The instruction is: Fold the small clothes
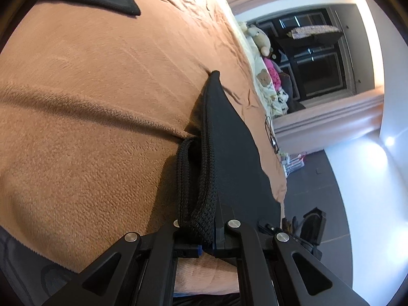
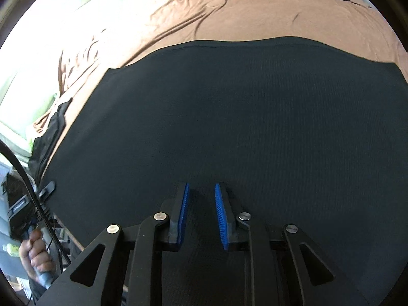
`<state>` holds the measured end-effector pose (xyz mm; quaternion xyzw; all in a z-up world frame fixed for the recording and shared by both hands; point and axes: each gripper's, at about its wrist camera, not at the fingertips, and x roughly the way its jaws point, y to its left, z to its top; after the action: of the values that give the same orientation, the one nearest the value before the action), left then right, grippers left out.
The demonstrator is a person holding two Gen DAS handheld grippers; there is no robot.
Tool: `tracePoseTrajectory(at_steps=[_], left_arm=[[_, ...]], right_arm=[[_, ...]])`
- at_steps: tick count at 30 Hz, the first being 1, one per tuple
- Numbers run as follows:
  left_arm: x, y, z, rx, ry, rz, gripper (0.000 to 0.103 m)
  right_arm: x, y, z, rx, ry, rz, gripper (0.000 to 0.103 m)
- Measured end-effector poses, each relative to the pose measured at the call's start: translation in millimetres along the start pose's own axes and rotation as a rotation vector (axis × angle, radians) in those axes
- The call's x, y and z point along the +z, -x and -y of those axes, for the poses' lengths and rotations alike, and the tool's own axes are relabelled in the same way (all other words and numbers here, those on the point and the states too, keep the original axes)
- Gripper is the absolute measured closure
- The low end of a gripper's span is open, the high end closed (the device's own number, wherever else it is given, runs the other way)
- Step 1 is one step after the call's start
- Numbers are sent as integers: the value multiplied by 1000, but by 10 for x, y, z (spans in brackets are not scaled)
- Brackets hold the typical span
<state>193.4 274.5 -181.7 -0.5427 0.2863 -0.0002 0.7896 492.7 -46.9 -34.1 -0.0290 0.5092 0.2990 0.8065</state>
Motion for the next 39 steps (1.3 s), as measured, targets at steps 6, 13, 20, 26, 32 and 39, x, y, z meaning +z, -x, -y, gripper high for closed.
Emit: tracePoseTrajectory(at_steps=[6,13,20,26,32,39], left_arm=[[2,12,21,-3,35,19,99],[23,9,-20,3,75,24,99],[13,1,-119,21,118,14,99],[24,27,-157,23,134,6,99],[44,61,-91,-5,152,5,100],[112,124,157,-80,128,8,100]], right_arm=[[359,-147,80,-11,-23,-4,86],[721,-238,204,-25,-48,0,90],[1047,-440,280,-48,-68,9,90],[1199,-539,315,-56,-76,24,90],[1335,-549,361,-67,-90,28,90],[1078,-234,423,-23,-125,28,87]])
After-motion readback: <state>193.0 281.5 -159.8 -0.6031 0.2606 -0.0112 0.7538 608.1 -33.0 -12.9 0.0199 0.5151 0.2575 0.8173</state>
